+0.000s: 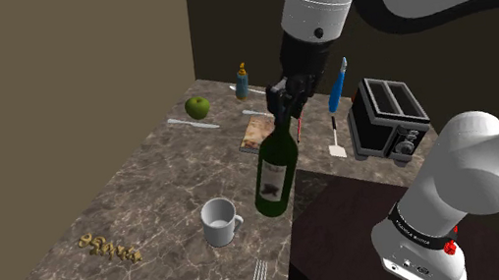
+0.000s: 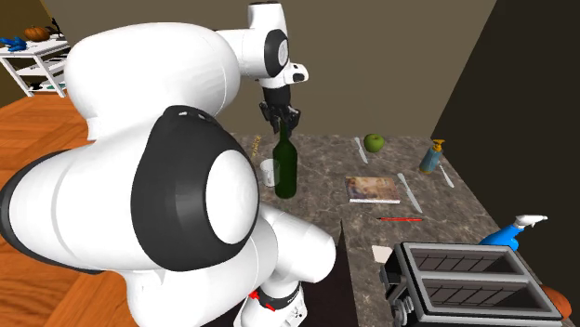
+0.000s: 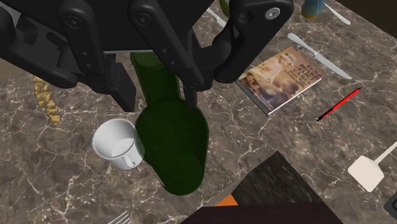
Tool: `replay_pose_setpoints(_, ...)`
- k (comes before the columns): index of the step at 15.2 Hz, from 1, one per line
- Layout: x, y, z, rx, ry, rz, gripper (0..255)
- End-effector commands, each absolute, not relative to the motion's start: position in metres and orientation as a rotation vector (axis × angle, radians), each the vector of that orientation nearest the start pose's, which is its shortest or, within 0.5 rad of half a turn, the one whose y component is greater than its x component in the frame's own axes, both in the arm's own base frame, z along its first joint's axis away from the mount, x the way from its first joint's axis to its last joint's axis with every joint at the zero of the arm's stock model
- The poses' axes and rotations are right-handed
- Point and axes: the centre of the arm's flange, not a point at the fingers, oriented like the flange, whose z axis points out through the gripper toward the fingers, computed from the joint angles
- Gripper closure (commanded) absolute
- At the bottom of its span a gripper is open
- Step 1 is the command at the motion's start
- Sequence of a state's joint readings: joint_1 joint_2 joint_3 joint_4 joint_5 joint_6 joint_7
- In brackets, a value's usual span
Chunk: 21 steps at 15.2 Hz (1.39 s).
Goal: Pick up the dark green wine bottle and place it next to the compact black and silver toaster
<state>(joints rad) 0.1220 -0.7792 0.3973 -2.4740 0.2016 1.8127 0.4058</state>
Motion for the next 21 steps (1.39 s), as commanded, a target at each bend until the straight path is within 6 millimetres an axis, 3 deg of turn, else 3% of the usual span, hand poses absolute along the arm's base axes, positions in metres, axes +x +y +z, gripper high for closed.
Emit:
replay_pose_setpoints(1,0.280,0.201,0.542,-3.176,0.038,-0.169,255)
replay_pose_setpoints(21,0.280,0.201,0.648,-3.176,0.038,-0.169,255)
